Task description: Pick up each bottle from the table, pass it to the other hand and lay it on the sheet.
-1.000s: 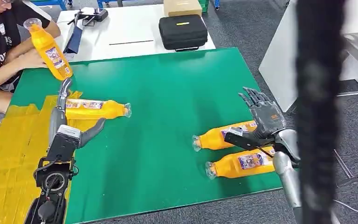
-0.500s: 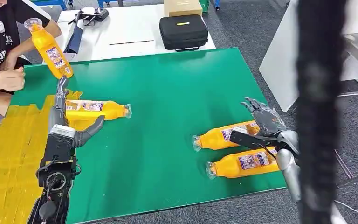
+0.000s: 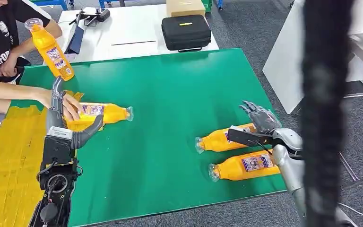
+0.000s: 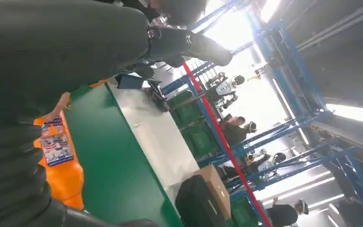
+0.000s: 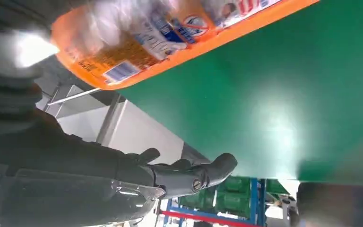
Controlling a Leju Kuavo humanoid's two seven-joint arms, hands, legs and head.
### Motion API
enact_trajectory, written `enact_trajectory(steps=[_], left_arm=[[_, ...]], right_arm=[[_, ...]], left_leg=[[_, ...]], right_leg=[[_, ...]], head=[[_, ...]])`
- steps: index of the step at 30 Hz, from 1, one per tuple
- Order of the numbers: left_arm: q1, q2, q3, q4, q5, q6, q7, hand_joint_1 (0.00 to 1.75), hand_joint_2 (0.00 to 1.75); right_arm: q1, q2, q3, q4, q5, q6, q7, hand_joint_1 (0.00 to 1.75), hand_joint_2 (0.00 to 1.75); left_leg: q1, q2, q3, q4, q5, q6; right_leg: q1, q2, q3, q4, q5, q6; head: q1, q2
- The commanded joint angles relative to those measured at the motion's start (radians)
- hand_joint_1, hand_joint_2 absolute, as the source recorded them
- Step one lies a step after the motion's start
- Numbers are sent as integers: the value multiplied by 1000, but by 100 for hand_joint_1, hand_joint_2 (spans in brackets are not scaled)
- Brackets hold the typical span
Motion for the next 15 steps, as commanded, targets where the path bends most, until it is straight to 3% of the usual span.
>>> enact_trajectory(steps=[1, 9, 15], left_arm=[[-37, -4, -7, 74, 6, 4, 3, 0, 175], [-36, -3, -6, 74, 6, 4, 3, 0, 175], [-57, -5, -18, 109, 20, 0, 3, 0, 175]], right_arm=[[-102, 35, 75, 212, 24, 0, 26, 0, 175], [-109, 35, 75, 221, 23, 2, 25, 0, 175], [-140, 36, 91, 346, 25, 20, 37, 0, 175]], left_leg=[[1, 3, 4, 0, -2, -2], [2, 3, 6, 1, -3, -4], [1, 1, 5, 0, -1, -2]], right_leg=[[1, 1, 3, -1, -1, 0], [2, 1, 6, 0, -2, -1], [1, 0, 5, -1, -1, 0]], head=[[0, 0], [0, 0], [0, 0]])
